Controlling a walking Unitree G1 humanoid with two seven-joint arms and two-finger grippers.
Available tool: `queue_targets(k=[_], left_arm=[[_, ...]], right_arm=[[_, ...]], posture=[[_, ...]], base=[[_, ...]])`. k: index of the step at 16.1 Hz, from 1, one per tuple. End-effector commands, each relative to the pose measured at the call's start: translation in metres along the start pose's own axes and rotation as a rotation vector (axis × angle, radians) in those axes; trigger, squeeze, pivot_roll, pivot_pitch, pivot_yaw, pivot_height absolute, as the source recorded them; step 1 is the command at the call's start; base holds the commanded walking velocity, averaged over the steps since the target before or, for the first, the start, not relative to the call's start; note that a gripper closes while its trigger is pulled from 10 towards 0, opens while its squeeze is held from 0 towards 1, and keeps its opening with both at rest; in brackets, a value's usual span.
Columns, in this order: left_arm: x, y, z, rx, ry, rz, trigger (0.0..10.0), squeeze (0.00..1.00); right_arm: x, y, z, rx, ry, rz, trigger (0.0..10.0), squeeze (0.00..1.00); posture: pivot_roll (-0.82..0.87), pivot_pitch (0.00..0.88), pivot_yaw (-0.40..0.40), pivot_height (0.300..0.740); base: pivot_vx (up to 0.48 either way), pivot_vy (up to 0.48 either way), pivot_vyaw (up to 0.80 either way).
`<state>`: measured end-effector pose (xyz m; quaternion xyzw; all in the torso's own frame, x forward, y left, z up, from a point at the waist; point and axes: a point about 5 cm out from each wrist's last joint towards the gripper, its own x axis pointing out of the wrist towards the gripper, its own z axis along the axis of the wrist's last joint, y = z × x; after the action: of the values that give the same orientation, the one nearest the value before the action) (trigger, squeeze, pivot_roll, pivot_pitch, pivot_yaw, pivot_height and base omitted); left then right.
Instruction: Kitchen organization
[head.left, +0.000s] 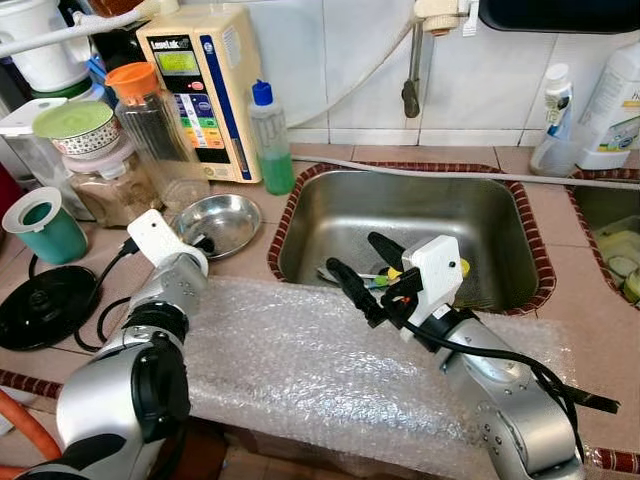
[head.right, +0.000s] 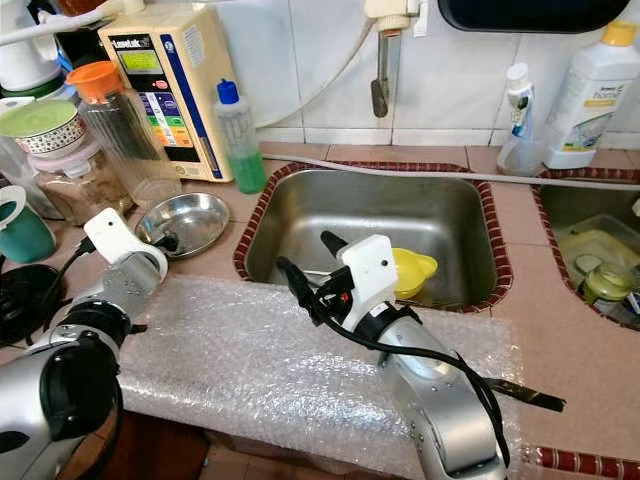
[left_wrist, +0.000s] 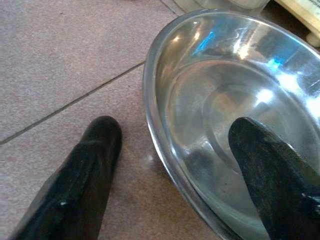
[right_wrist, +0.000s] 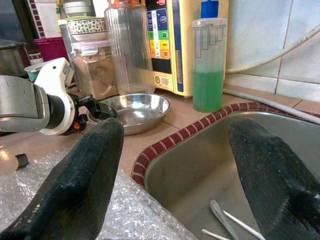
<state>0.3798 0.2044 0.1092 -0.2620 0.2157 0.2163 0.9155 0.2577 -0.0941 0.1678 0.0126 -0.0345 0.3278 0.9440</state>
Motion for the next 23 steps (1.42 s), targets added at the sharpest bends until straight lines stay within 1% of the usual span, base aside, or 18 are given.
queue_targets(k=[1, 2, 5, 6, 9, 10, 12, 14, 15, 16, 17, 18, 19, 20, 21, 22, 23], left_arm=[[0.002, 0.019, -0.007, 0.018, 0.040, 0.064, 0.0, 0.00], [0.003, 0.024, -0.008, 0.027, 0.045, 0.079, 0.0, 0.00], [0.004, 0.037, 0.000, 0.045, 0.005, 0.108, 0.0, 0.00], [0.005, 0.043, 0.003, 0.056, 0.000, 0.120, 0.0, 0.00], [0.005, 0.056, 0.003, 0.078, 0.009, 0.141, 0.0, 0.00], [0.005, 0.057, 0.003, 0.088, 0.011, 0.141, 0.0, 0.00], [0.005, 0.051, 0.009, 0.143, -0.023, 0.102, 0.0, 0.00], [0.004, 0.039, 0.017, 0.193, -0.063, 0.040, 0.0, 0.00], [0.004, 0.038, 0.018, 0.191, -0.065, 0.035, 0.0, 0.00], [0.003, 0.032, 0.017, 0.194, -0.060, -0.009, 0.0, 0.00], [0.003, 0.029, 0.014, 0.205, -0.047, -0.047, 0.0, 0.00], [0.003, 0.029, 0.011, 0.210, -0.040, -0.062, 0.0, 0.00], [0.003, 0.028, 0.002, 0.237, 0.003, -0.107, 0.0, 0.00], [0.002, 0.028, -0.003, 0.263, 0.027, -0.134, 0.0, 0.00], [0.003, 0.034, -0.006, 0.279, 0.051, -0.136, 0.0, 0.00], [0.003, 0.036, -0.006, 0.275, 0.055, -0.141, 0.0, 0.00], [0.003, 0.042, -0.006, 0.267, 0.062, -0.136, 0.0, 0.00]], right_arm=[[0.000, 0.004, 0.004, -0.011, -0.011, 0.015, 10.0, 0.00], [0.000, 0.004, 0.004, -0.013, -0.010, 0.016, 10.0, 0.00], [0.002, 0.001, 0.005, -0.021, -0.007, 0.018, 10.0, 0.00], [0.002, -0.001, 0.005, -0.024, -0.006, 0.014, 10.0, 0.00], [0.003, -0.002, 0.005, -0.026, -0.005, 0.013, 10.0, 0.00], [0.003, -0.002, 0.005, -0.026, -0.005, 0.015, 10.0, 0.00], [0.003, -0.001, 0.005, -0.025, -0.003, 0.020, 10.0, 0.00], [0.002, -0.002, 0.005, -0.024, -0.002, 0.016, 10.0, 0.00], [0.002, -0.003, 0.005, -0.024, -0.002, 0.016, 10.0, 0.00], [0.001, -0.003, 0.005, -0.027, 0.000, 0.015, 10.0, 0.00], [0.001, -0.004, 0.004, -0.026, 0.001, 0.010, 10.0, 0.00], [0.001, -0.004, 0.004, -0.025, 0.002, 0.009, 10.0, 0.00], [0.001, -0.004, 0.004, -0.028, 0.002, 0.012, 10.0, 0.00], [0.001, -0.004, 0.004, -0.029, 0.003, 0.013, 10.0, 0.00], [0.001, -0.005, 0.005, -0.032, 0.004, 0.013, 10.0, 0.00], [0.001, -0.006, 0.005, -0.033, 0.004, 0.013, 10.0, 0.00], [0.000, -0.007, 0.005, -0.036, 0.005, 0.011, 10.0, 0.00]], posture=[[-0.10, 0.000, 0.164, 0.740], [-0.09, 0.000, 0.160, 0.740], [-0.08, 0.000, 0.150, 0.740], [-0.08, 0.000, 0.150, 0.740], [-0.07, 0.000, 0.147, 0.740], [-0.07, 0.000, 0.148, 0.740], [-0.07, 0.000, 0.146, 0.740], [-0.07, 0.000, 0.147, 0.740], [-0.07, 0.000, 0.147, 0.740], [-0.07, 0.000, 0.148, 0.740], [-0.07, 0.000, 0.149, 0.740], [-0.07, 0.000, 0.149, 0.740], [-0.07, 0.000, 0.149, 0.740], [-0.07, 0.000, 0.149, 0.740], [-0.07, 0.000, 0.146, 0.740], [-0.07, 0.000, 0.147, 0.740], [-0.07, 0.000, 0.145, 0.740]], base=[[0.000, 0.000, 0.00], [0.000, 0.000, 0.00], [0.000, 0.000, 0.00], [0.000, 0.000, 0.00], [0.000, 0.000, 0.00], [0.000, 0.000, 0.00], [0.000, 0.000, 0.00], [0.000, 0.000, 0.00], [0.000, 0.000, 0.00], [0.000, 0.000, 0.00], [0.000, 0.000, 0.00], [0.000, 0.000, 0.00], [0.000, 0.000, 0.00], [0.000, 0.000, 0.00], [0.000, 0.000, 0.00], [0.000, 0.000, 0.00], [0.000, 0.000, 0.00]])
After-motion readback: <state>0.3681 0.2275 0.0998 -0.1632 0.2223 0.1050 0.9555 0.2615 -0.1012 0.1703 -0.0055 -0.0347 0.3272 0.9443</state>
